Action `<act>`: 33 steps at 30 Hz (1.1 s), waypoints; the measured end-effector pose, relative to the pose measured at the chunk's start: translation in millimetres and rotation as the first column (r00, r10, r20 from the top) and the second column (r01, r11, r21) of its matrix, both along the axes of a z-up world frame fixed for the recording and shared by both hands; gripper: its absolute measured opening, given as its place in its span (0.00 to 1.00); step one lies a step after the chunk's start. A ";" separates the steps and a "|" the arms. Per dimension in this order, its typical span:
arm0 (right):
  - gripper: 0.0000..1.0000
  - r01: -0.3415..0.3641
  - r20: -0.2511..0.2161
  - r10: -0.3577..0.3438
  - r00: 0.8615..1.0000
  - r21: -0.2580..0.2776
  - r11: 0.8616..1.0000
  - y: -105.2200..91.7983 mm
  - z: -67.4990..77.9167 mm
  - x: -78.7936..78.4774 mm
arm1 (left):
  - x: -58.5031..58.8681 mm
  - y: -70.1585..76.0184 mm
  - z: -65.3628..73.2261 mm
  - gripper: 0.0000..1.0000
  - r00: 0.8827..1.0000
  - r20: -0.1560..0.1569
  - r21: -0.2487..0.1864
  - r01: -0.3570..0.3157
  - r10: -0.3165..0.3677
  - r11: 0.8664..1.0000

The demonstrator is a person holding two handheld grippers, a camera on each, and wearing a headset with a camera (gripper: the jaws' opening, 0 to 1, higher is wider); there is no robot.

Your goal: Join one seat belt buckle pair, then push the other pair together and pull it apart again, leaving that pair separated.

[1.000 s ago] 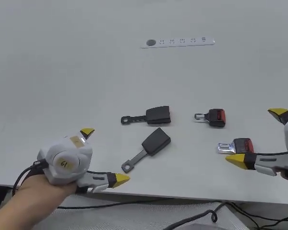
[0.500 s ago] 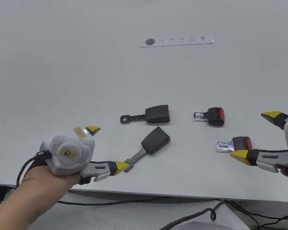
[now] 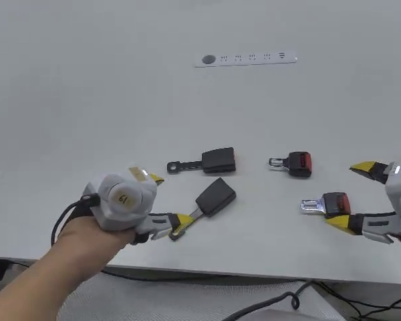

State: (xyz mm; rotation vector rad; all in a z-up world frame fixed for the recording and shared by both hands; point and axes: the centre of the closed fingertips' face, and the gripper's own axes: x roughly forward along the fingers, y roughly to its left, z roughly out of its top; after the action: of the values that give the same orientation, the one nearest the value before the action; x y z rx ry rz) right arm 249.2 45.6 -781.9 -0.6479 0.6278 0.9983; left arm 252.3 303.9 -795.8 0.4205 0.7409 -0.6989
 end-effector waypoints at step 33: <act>0.41 -0.244 -0.186 0.210 0.960 -0.187 0.952 -18.4 -70.7 13.2 | 13.6 -44.3 -61.2 0.35 0.976 -0.173 0.101 0.151 -0.132 0.983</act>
State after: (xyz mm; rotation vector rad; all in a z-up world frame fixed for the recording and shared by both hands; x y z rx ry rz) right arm 262.4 27.2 -852.6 -0.8431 0.8239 1.2201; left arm 265.8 259.6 -857.0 0.5278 0.9180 -0.8355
